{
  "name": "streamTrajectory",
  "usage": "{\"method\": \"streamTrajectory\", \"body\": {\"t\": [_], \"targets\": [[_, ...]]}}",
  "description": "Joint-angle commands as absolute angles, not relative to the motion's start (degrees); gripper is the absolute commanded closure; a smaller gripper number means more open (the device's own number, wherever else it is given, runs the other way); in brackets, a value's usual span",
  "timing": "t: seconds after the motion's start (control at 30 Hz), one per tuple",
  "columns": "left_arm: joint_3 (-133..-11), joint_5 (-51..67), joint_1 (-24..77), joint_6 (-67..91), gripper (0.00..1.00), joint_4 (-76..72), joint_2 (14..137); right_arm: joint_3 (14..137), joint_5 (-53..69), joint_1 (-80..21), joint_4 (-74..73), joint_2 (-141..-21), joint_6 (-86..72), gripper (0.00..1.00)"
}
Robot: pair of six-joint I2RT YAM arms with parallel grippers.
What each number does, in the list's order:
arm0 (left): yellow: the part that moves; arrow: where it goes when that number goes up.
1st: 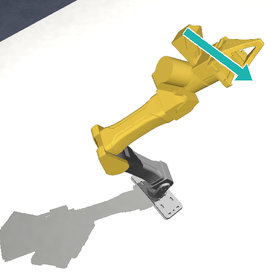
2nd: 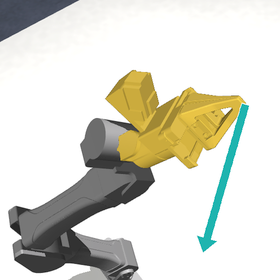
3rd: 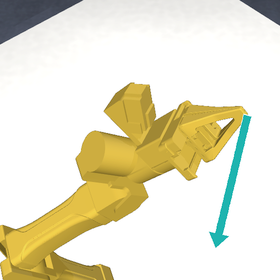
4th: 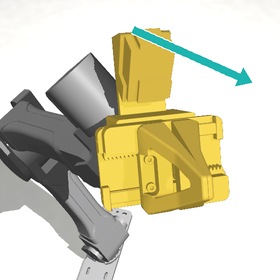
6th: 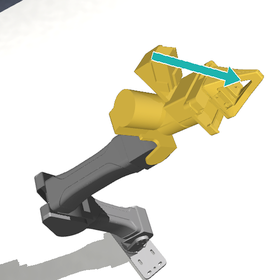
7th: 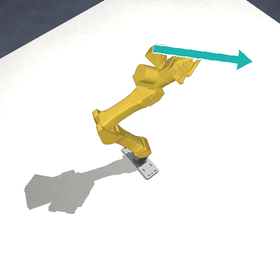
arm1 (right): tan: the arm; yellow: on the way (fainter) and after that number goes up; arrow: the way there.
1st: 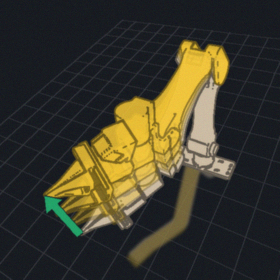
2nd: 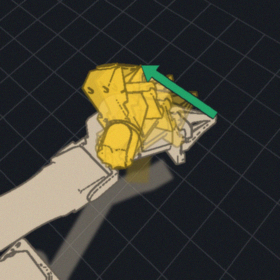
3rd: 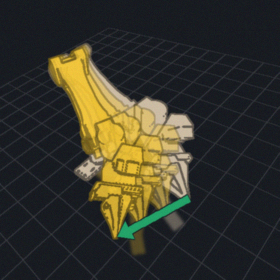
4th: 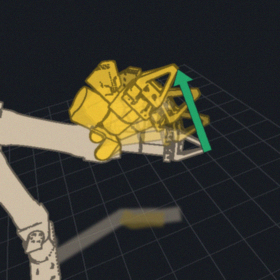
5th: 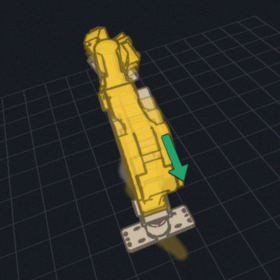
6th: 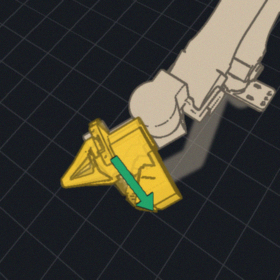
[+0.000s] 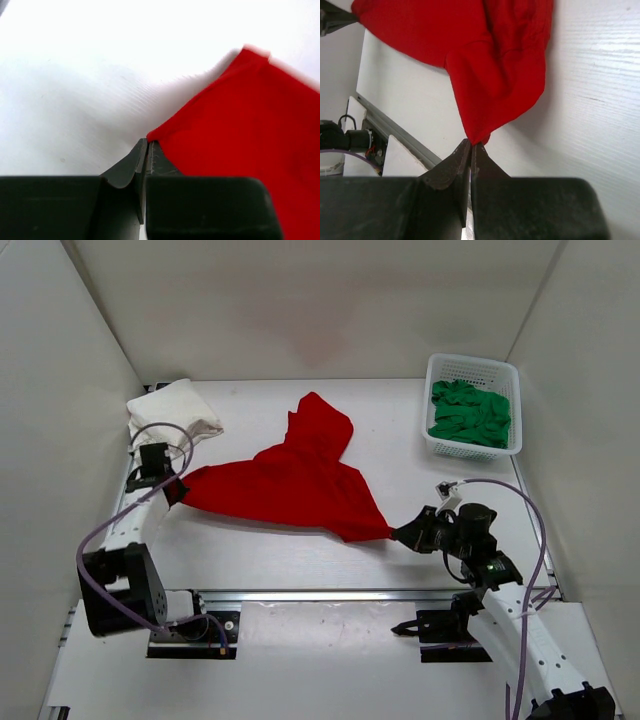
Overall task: Fold and stack the t-shirts
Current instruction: Flatten out the tshirt
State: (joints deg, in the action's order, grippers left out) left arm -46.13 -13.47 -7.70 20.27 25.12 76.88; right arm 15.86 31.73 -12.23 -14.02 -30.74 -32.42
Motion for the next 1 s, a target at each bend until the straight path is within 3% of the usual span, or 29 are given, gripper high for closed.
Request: {"method": "streamTrajectory", "body": {"t": [0.0,0.1,0.13,0.17,0.23,0.3,0.57,0.6,0.67,0.7,0.83,0.97], "targets": [[-42.7,-11.2,-13.0,32.0,0.99,23.3,71.9,19.9,29.0,-12.4,-16.1,-30.5,-30.0,1.0],[-38.1,-5.4,-20.5,42.7,0.89,23.7,70.4,20.7,28.0,-12.6,-18.1,-30.4,-29.4,1.0],[-36.0,-3.4,-22.6,45.2,0.81,22.8,70.1,21.1,27.6,-12.6,-18.5,-30.3,-28.8,1.0],[-35.1,-2.0,-23.5,45.7,0.65,20.8,69.8,21.2,27.4,-12.4,-19.1,-30.4,-28.8,1.0],[-31.7,-1.1,-24.1,47.5,0.49,18.5,69.8,21.4,27.4,-12.3,-18.9,-30.1,-28.9,0.99],[-29.8,0.0,-25.2,48.8,0.43,16.4,69.8,21.1,28.0,-12.4,-18.4,-30.1,-29.1,1.0],[-25.4,-3.9,-24.1,49.6,0.43,13.9,61.5,20.8,29.2,-12.4,-17.7,-30.7,-29.0,1.0],[-24.9,-3.9,-23.5,49.5,0.46,14.2,60.9,20.8,29.0,-12.2,-17.3,-30.7,-28.9,1.0],[-24.9,-4.0,-23.3,49.3,0.64,17.3,60.4,20.7,29.4,-12.0,-17.2,-30.6,-28.6,1.0],[-24.3,-6.3,-22.6,49.0,0.65,18.9,58.8,20.7,29.6,-11.9,-17.2,-30.8,-28.7,0.99],[-23.6,-11.0,-20.7,47.2,0.62,21.4,57.4,20.6,29.8,-11.6,-16.5,-31.0,-29.0,1.0],[-21.7,-8.5,-22.4,47.3,0.51,17.5,58.6,19.7,30.7,-11.7,-16.2,-30.5,-29.2,1.0]]}}
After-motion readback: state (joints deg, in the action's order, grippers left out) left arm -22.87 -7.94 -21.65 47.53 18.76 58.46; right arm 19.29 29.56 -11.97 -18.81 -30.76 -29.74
